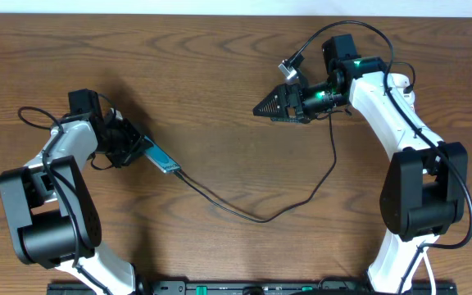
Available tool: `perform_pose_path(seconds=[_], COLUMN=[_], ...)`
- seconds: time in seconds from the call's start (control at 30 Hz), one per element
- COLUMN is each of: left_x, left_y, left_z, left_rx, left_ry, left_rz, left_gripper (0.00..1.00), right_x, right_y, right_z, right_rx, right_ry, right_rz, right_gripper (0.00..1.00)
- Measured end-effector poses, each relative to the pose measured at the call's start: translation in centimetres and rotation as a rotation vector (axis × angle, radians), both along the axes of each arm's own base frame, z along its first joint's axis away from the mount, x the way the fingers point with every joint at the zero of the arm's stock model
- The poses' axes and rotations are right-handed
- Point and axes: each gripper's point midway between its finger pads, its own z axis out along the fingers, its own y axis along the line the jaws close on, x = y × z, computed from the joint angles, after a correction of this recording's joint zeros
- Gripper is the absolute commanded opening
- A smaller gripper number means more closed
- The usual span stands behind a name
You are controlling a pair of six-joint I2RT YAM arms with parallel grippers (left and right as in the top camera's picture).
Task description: Plug charger to phone and switch on socket
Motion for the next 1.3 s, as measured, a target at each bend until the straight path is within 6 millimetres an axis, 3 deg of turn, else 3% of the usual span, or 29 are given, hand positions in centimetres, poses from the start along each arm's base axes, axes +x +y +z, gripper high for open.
perform_pose_path(seconds=[0.1,0.77,0.9,1.3], left_x=[-0.3,-2.3,-2.5,-2.6], left_y=[0.0,-0.4,-0.4,-0.3], left_z=[-0.1,-0.5,-0.6,-0.7], left_rx=[0.004,-0.011,-0.01,-0.002], left_ry=[0.016,0.106,0.115,0.12], left_rz=[0.003,-0.002,-0.004,-0.004], left_gripper=[0.27,0.28,0.42,0.42], right_x=[0.0,0.0,0.0,-0.1], right_y=[0.0,0.0,0.0,0.2], right_z=[0.0,0.0,0.0,-0.1], right_rx=[0.0,-0.001,-0.003,-0.004], right_ry=[0.0,0.0,0.0,0.0], right_rz=[0.0,0.0,0.0,0.005], right_gripper=[0.99,0.99,0.99,0.99])
